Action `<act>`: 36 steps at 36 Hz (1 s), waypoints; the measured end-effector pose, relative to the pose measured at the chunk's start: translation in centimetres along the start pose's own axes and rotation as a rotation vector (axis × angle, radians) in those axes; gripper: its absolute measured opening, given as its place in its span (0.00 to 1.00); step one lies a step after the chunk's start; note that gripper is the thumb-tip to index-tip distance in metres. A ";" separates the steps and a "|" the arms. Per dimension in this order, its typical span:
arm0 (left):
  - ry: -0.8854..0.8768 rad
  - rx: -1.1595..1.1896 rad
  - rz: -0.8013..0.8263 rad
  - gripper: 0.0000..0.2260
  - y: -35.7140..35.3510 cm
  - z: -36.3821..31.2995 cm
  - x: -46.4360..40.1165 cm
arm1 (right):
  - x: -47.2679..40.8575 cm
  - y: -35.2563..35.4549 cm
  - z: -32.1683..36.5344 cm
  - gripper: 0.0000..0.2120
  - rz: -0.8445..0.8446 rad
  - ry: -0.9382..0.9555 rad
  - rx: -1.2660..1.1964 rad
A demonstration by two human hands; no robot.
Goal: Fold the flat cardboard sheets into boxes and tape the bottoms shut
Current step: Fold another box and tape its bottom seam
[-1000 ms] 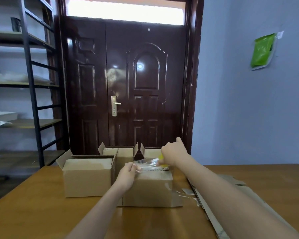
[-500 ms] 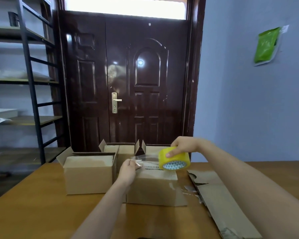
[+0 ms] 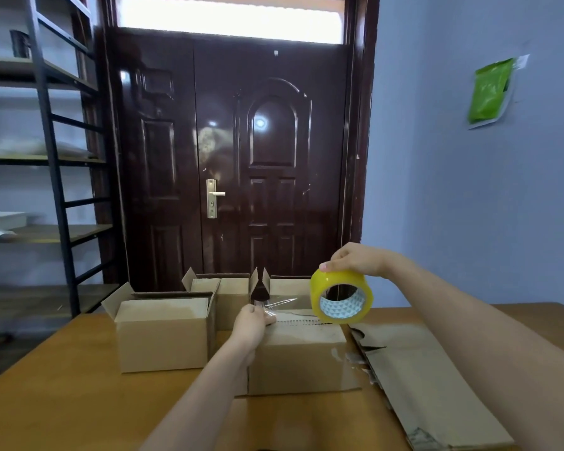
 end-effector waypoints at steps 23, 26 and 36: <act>-0.032 -0.030 -0.042 0.10 -0.6 -0.3 0.6 | 2.1 1.7 -3.5 0.25 -0.068 -0.188 0.469; -0.047 -0.003 -0.054 0.11 -0.5 -0.4 0.9 | 2.4 1.3 -3.6 0.23 -0.022 -0.152 0.251; -0.055 -0.028 -0.111 0.11 1.1 -0.4 0.5 | 3.0 1.1 -5.5 0.14 0.075 -0.190 -0.046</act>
Point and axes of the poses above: each hand's wrist, its own x-axis away from the middle knuckle, its own y-axis out of the back of the hand, z = x × y, the point moved 7 cm from there along -x, towards the middle knuckle
